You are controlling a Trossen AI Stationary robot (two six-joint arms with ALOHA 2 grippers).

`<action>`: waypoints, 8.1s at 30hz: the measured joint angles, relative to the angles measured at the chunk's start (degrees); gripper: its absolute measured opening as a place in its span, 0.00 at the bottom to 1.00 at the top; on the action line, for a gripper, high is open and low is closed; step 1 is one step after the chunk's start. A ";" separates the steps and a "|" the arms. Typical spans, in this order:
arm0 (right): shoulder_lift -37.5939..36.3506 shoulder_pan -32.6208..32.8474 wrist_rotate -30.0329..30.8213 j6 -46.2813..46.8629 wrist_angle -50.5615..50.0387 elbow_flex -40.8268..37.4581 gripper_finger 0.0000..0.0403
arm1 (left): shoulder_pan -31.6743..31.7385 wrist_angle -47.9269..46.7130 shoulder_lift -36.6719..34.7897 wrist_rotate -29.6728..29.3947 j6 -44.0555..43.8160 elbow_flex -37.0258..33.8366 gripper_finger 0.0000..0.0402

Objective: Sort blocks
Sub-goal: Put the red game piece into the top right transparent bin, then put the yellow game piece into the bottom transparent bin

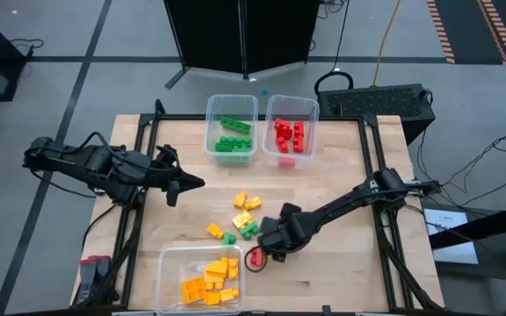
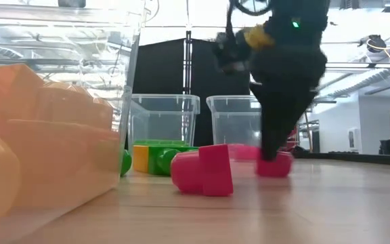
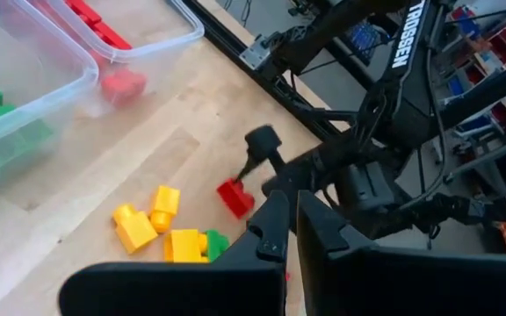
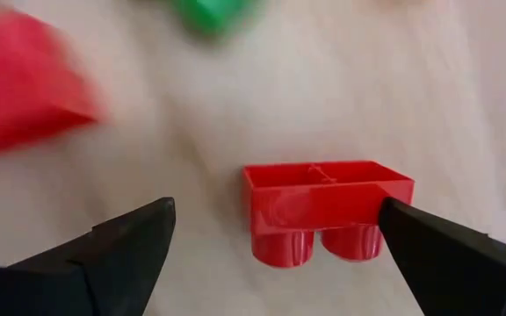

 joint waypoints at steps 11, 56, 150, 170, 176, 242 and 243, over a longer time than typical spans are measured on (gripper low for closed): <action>-0.67 -0.32 1.91 5.64 -3.73 -0.14 0.98 | 0.00 -0.46 0.02 -0.02 1.37 0.00 0.00; 3.47 -6.73 -9.41 -52.11 -3.33 -0.01 0.36 | 0.02 -8.09 0.00 -0.35 1.00 -0.02 0.00; -5.43 -19.81 -15.45 -47.42 22.69 -5.86 0.70 | 0.02 -13.59 0.00 -4.66 0.89 -0.02 0.00; -0.92 -22.57 -15.91 -49.98 26.86 -5.80 0.62 | 0.02 -14.07 0.00 -4.63 0.89 -0.02 0.00; 2.32 -22.44 -16.07 -49.51 28.68 -5.80 0.54 | 0.00 -14.08 0.00 -4.62 0.86 -0.02 0.00; 4.20 -8.89 -22.36 -33.32 0.75 39.14 0.79 | -3.48 -18.80 0.00 -4.61 2.46 -0.02 0.00; 3.40 -9.79 -20.90 -35.06 -2.80 39.14 0.78 | -3.48 -19.15 0.00 -4.60 2.46 -0.02 0.00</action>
